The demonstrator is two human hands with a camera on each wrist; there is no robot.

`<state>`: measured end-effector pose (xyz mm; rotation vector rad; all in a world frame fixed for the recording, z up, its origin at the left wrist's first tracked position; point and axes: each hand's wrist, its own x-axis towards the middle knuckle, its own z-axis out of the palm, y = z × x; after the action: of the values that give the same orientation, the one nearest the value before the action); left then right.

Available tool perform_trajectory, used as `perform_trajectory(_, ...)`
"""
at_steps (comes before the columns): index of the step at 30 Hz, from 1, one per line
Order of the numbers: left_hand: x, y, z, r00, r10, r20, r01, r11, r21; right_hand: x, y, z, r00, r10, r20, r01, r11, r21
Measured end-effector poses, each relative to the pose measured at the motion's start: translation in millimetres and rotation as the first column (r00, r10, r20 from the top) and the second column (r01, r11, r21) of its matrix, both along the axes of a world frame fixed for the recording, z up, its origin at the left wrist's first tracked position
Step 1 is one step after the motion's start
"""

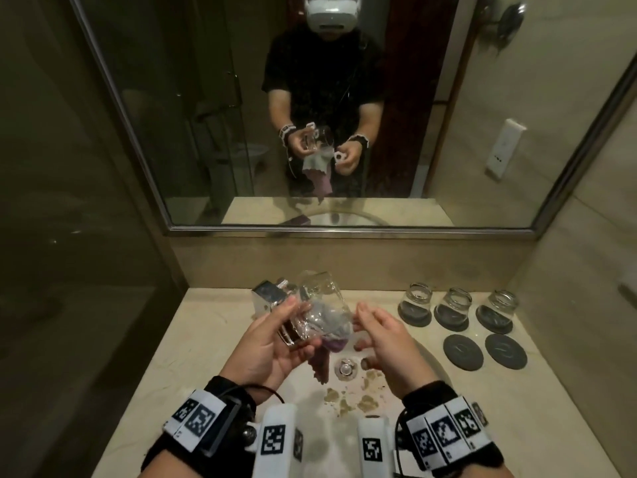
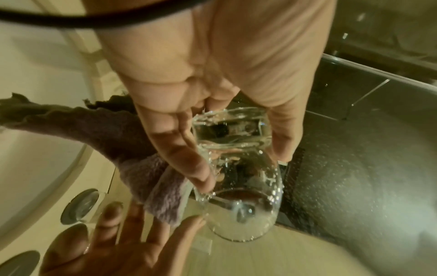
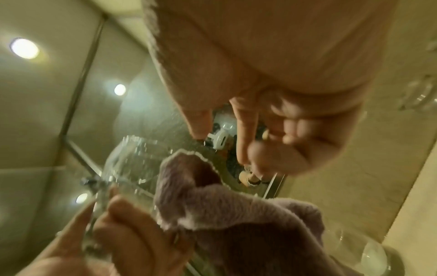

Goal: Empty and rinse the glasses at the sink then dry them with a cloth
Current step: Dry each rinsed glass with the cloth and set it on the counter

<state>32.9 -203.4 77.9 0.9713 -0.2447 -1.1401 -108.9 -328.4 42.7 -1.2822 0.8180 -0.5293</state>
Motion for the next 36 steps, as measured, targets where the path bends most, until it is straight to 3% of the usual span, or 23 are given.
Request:
perform_trajectory(2,-0.6,-2.1,-0.6,0.999,-0.024,0.033,0.024,1.0,0.009,1.5,3.6,-2.6,0.998,0.064,-0.012,-0.063,0.996,0.057)
perform_trajectory(9,-6.1,-6.5,-7.8,0.99,-0.121,0.079,0.121,0.993,0.003,-3.4,8.0,4.4,0.971,0.102,0.216,-0.16,0.949,0.272)
perform_trajectory(11,-11.4,-10.1,-6.8,0.982,-0.163,0.097,0.164,0.987,0.005,-3.0,8.5,4.0,0.968,0.01,0.252,-0.087,0.951,0.295)
perform_trajectory(14,-15.5,-16.4,-8.3,0.987,-0.139,0.079,0.136,0.99,0.031,-10.7,-1.9,3.2,0.957,-0.165,0.239,0.13,0.979,0.156)
perform_trajectory(17,-14.4,-20.6,-12.7,0.997,-0.066,0.051,0.063,0.996,0.056,-24.1,-16.5,11.9,0.938,-0.224,0.264,0.218,0.974,0.055)
perform_trajectory(23,-28.9,-28.7,-18.3,1.0,0.003,-0.005,-0.002,0.995,0.096,-45.9,-29.1,40.8,0.894,-0.176,0.411,0.195,0.981,-0.005)
perform_trajectory(27,-45.9,-32.6,-18.1,0.998,-0.028,-0.052,0.033,0.994,0.103,-55.3,-25.5,62.7,0.792,-0.066,0.607,-0.014,0.992,0.127)
perform_trajectory(30,-58.2,-36.2,-16.1,0.996,-0.028,-0.087,0.034,0.997,0.069,-59.2,-26.0,54.7,0.872,0.048,0.487,-0.088,0.994,0.06)
perform_trajectory(33,-66.3,-38.7,-15.3,0.997,-0.001,-0.081,0.005,0.999,0.054,-67.0,-30.3,42.6,0.875,0.045,0.482,-0.069,0.997,0.033)
perform_trajectory(36,-77.2,-38.5,-17.8,1.0,-0.007,-0.022,0.008,0.997,0.073,-75.6,-35.4,31.1,0.937,0.175,0.303,-0.095,0.961,-0.26)
